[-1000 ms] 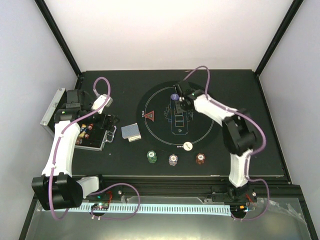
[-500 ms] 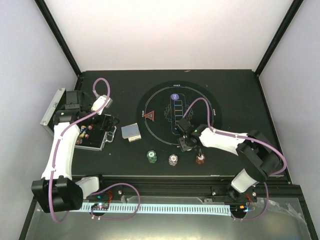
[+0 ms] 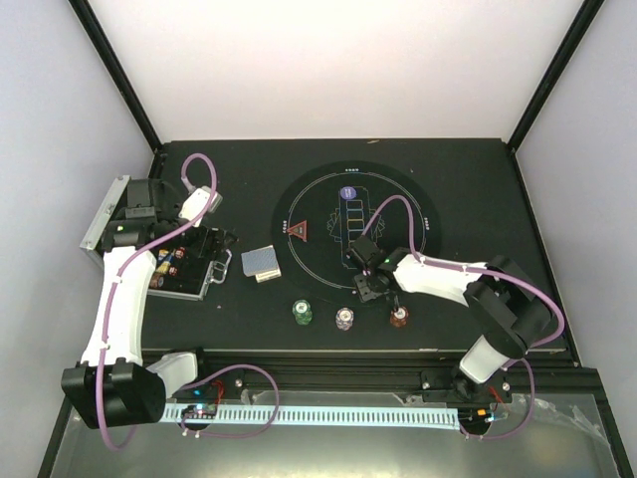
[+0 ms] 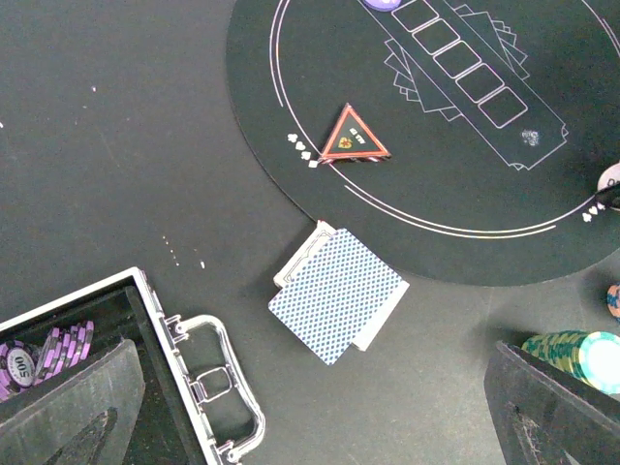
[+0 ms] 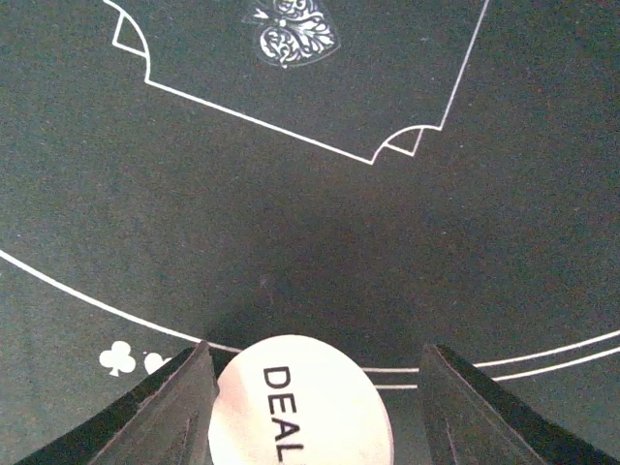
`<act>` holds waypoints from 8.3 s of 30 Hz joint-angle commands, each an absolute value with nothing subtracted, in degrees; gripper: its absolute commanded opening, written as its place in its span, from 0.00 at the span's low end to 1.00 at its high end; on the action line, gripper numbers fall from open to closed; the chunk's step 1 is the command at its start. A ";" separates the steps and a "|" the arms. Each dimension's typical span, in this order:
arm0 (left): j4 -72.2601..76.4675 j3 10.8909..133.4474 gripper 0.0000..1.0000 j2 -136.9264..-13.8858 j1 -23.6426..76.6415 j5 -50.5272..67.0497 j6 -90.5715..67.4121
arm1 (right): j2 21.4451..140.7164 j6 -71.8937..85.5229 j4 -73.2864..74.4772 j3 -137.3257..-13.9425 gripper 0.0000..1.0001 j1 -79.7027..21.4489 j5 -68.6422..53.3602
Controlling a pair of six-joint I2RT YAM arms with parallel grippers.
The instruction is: Distribute texas hold em gaming equipment
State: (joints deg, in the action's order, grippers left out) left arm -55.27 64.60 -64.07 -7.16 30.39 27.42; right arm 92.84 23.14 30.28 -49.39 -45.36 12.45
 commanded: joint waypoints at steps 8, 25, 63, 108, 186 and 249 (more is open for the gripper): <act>-56.75 66.62 0.99 -63.16 -7.56 31.56 27.19 | 93.43 24.10 31.23 -48.85 0.61 -45.61 13.44; -56.94 66.93 0.99 -63.61 -7.56 32.34 27.38 | 89.71 25.98 35.13 -48.03 0.58 -48.69 14.60; -58.95 68.09 0.99 -63.12 -7.76 30.26 28.84 | 93.53 24.99 38.82 -57.38 0.34 -31.44 17.99; -59.21 68.72 0.99 -63.20 -10.02 29.53 27.73 | 110.15 28.97 50.62 -84.42 0.75 -70.59 11.36; -59.82 69.46 0.99 -65.29 -11.77 32.12 29.13 | 126.62 17.98 54.79 -110.93 0.36 -47.63 10.57; -60.73 72.24 0.99 -64.81 -12.04 35.20 27.11 | 112.01 26.90 44.75 -81.68 0.86 -67.66 5.90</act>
